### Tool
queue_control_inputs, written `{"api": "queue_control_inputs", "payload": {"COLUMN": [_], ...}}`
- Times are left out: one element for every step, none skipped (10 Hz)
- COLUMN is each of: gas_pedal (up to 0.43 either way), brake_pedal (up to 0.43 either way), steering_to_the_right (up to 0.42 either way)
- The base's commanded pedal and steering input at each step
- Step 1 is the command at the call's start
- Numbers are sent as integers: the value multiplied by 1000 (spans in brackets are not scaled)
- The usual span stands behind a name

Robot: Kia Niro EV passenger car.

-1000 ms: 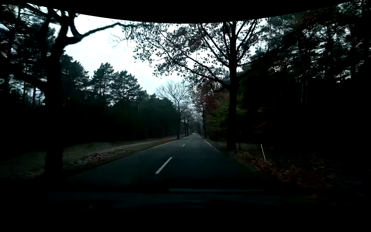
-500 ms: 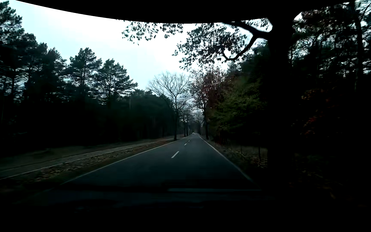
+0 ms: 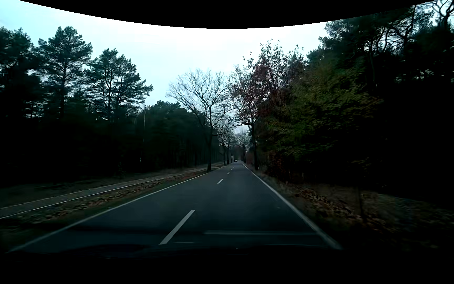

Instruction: Follow the waypoints while adhering to traffic rules and regulations

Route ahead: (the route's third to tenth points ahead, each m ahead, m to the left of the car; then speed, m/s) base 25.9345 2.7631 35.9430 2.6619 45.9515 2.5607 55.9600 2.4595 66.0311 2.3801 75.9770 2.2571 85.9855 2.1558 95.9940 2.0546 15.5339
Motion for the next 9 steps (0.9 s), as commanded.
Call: {"api": "queue_control_inputs", "payload": {"gas_pedal": [157, 157, 157, 157, 157, 157, 157, 157, 157], "brake_pedal": [0, 0, 0, 0, 0, 0, 0, 0, 0], "steering_to_the_right": [0, 0, 0, 0, 0, 0, 0, -1, -1]}}
